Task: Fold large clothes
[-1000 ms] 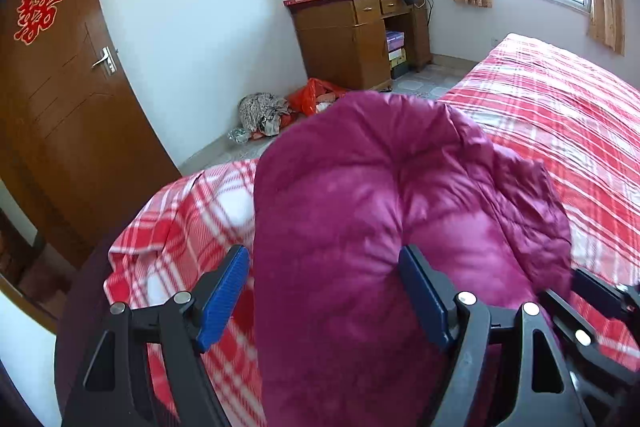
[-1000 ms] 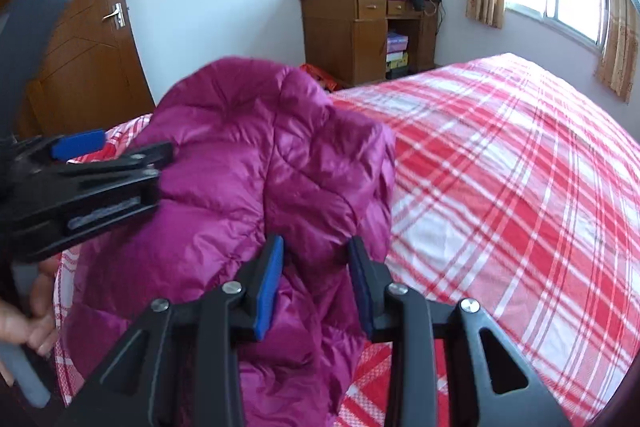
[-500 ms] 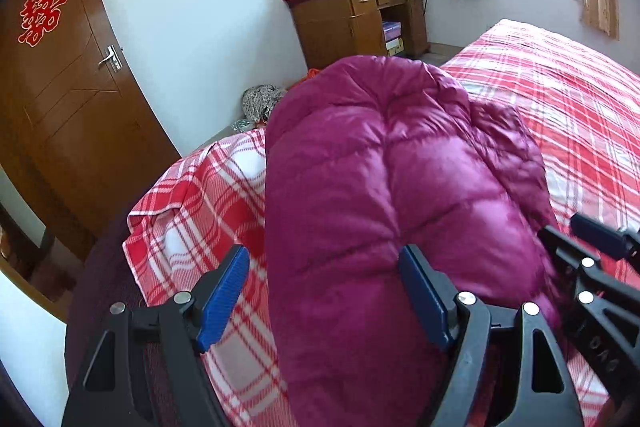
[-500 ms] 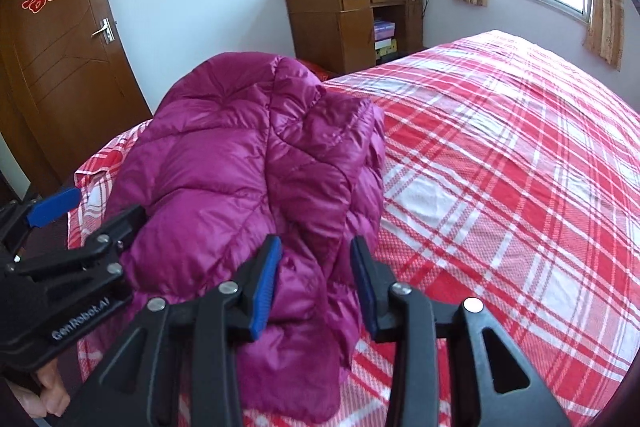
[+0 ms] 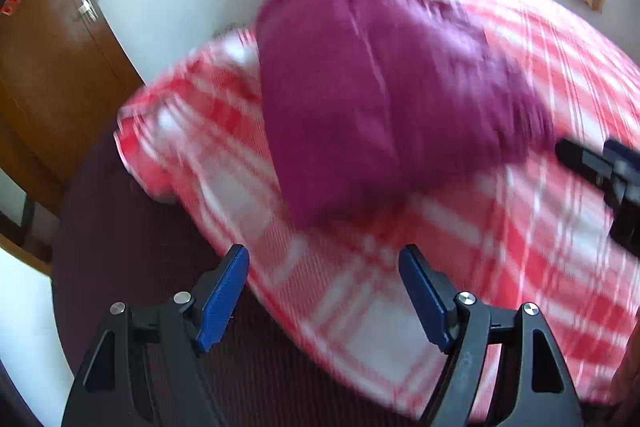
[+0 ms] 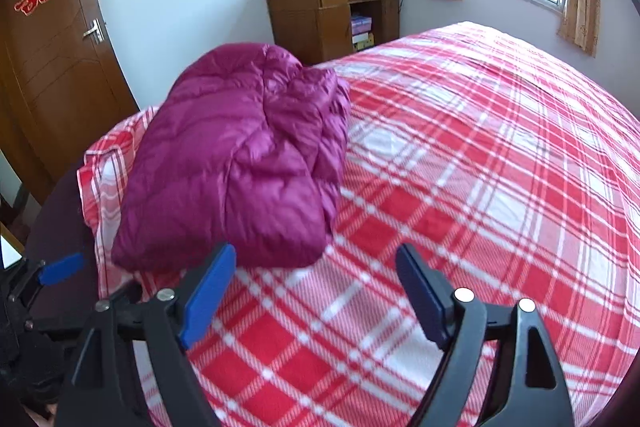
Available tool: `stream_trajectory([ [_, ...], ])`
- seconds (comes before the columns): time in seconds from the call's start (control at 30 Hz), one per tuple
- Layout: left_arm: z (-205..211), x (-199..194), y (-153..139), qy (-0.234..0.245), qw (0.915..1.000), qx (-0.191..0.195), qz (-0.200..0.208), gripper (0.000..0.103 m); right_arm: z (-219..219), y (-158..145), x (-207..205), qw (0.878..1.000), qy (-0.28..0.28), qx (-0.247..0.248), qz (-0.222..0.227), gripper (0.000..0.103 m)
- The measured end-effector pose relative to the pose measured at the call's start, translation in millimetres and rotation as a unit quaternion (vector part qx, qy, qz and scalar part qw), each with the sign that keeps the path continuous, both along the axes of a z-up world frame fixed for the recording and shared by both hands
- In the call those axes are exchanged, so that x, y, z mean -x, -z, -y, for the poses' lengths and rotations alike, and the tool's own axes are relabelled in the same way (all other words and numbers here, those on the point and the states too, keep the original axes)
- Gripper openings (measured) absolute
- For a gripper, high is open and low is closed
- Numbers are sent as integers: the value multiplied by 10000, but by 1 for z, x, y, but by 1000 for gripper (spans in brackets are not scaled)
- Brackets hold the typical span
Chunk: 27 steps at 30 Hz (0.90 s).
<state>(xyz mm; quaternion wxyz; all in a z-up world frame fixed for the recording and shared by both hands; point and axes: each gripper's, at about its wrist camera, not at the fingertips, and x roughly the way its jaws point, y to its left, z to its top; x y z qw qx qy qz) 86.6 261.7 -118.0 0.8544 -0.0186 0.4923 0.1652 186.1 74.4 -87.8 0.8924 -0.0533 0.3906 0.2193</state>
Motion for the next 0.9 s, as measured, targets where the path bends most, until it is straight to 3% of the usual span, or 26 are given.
stream_trajectory([
  [0.07, 7, 10, 10, 83, 9998, 54, -149, 78, 3, 1, 10, 9998, 35, 171, -3, 91],
  [0.2, 22, 21, 2, 221, 9995, -211, 11, 78, 12, 2, 29, 9988, 126, 468, 46, 98],
  [0.3, 31, 33, -14, 335, 9986, -144, 370, 78, 21, 5, 40, 9987, 164, 480, -61, 98],
  [0.47, 50, 51, -46, 471, 9921, -572, 1015, 78, 32, -5, 53, 9988, 295, 395, -40, 98],
  [0.77, 46, 81, -107, 309, 9700, -729, 2300, 79, 39, -60, 83, 9941, 504, 49, 955, 102],
  [0.9, 42, 88, -121, 247, 9673, -617, 2446, 81, 41, -81, 97, 9888, 567, -166, 1369, 103],
])
